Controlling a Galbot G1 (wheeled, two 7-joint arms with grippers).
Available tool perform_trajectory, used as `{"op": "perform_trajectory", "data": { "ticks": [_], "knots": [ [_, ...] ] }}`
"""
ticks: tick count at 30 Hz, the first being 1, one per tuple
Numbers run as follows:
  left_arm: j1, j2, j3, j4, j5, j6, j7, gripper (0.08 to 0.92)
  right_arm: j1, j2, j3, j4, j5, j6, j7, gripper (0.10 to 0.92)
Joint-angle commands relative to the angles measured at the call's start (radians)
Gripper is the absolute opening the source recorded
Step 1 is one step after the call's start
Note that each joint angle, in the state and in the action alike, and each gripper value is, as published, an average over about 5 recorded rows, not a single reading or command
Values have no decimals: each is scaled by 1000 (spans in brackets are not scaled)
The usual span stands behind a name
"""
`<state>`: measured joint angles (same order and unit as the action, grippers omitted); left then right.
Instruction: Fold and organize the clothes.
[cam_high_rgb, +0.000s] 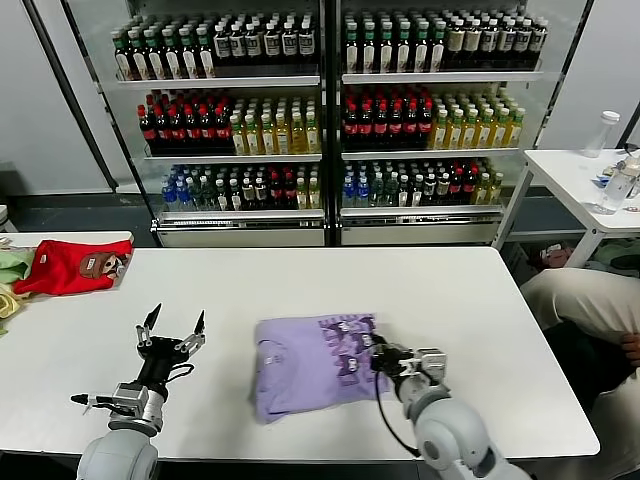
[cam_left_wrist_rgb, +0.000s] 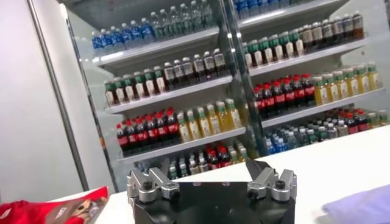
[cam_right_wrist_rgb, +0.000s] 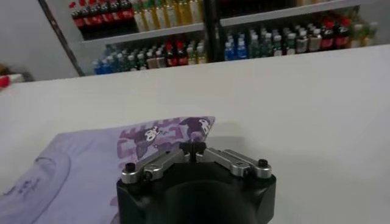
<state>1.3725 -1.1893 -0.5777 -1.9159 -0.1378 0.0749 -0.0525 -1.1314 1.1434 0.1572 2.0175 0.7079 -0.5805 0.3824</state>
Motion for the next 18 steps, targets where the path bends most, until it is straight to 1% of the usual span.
{"op": "perform_trajectory", "data": {
  "ticks": [1, 5, 7, 13, 18],
  "knots": [
    [1, -5, 3, 18, 11, -71, 27, 823, -37, -112, 159, -36, -36, 2, -90, 112],
    [1, -9, 2, 24, 26, -96, 39, 823, -61, -95, 156, -3, -55, 2, -93, 115],
    [4, -11, 1, 24, 32, -110, 47, 823, -69, -88, 172, 19, -62, 3, -93, 138],
    [2, -22, 2, 23, 36, -139, 59, 823, -79, -85, 242, 58, -115, 24, -102, 289],
    [-26, -34, 5, 43, 68, -153, 59, 823, -71, -72, 279, 39, -257, 85, -137, 427]
  ]
}}
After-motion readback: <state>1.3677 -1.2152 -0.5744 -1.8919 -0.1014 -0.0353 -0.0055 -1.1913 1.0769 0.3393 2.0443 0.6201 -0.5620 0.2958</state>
